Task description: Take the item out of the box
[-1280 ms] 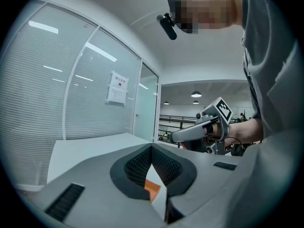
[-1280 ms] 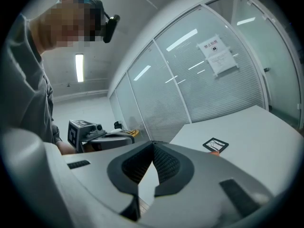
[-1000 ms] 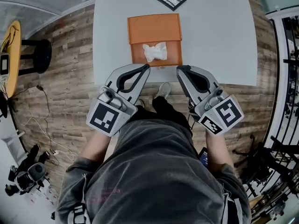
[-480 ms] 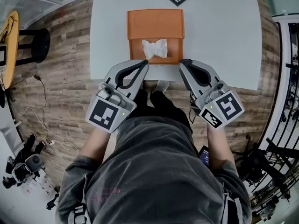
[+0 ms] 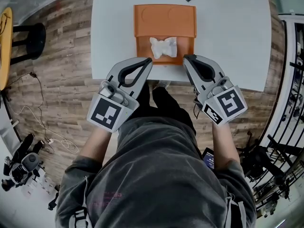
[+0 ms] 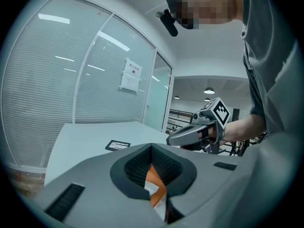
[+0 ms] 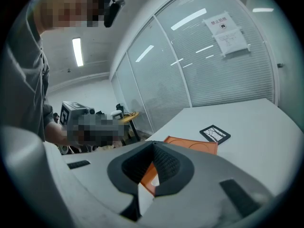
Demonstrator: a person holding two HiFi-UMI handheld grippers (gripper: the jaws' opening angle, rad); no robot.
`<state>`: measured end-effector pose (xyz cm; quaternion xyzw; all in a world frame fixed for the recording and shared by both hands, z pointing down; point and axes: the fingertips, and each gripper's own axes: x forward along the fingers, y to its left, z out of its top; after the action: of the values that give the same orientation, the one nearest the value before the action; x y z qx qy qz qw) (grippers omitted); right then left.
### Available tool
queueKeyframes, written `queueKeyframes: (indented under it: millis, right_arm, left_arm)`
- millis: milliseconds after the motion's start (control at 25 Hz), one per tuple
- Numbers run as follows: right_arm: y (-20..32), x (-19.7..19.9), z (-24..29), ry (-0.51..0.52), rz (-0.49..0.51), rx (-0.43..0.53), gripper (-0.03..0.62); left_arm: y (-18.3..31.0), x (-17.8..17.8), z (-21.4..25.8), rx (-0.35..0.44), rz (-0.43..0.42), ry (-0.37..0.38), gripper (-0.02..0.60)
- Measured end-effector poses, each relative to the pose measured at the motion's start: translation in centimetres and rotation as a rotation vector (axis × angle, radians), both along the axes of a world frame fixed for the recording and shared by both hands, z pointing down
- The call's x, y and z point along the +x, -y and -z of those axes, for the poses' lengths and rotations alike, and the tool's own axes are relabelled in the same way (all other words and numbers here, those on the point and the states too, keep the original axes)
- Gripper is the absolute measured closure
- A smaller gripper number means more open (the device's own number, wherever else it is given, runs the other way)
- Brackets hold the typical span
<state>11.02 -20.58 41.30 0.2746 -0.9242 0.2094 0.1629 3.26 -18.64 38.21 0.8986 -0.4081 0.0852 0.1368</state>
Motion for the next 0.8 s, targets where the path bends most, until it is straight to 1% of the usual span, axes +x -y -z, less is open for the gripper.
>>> queueKeyframes:
  millis: [120,240,400,520,680,800]
  right_arm:
    - [0.2,-0.5,-1.1,-0.050,0.000,0.006,0.589]
    - [0.5,-1.6,-2.8,-0.133,0.011,0.021,0.589]
    - [0.8,-2.7,-4.9,-0.212,0.027,0.016,0.589]
    - [1.0,-3.0,-6.5,-0.288,0.052,0.026,0.589]
    - [0.9,-2.6,-8.4,-0.370,0.092,0.019,0.589]
    - [1.0,-3.5,-10.1,-0.429,0.122,0.020,0.589]
  left_arm:
    - [0.0,-0.6,-0.5,-0.013,-0.013,-0.011,0.571]
    - [0.3,-1.6,-1.1,-0.020,-0.033,-0.025,0.571]
    - [0.8,-3.0,-1.8,-0.034,-0.047,-0.039,0.572]
    - [1.1,-3.7,-2.2,-0.038,-0.053,-0.048,0.572]
    - [1.0,-3.6,-2.3,-0.042,-0.056,-0.051,0.571]
    - [0.9,-4.7,-3.1,-0.053,-0.053,-0.055,0.571]
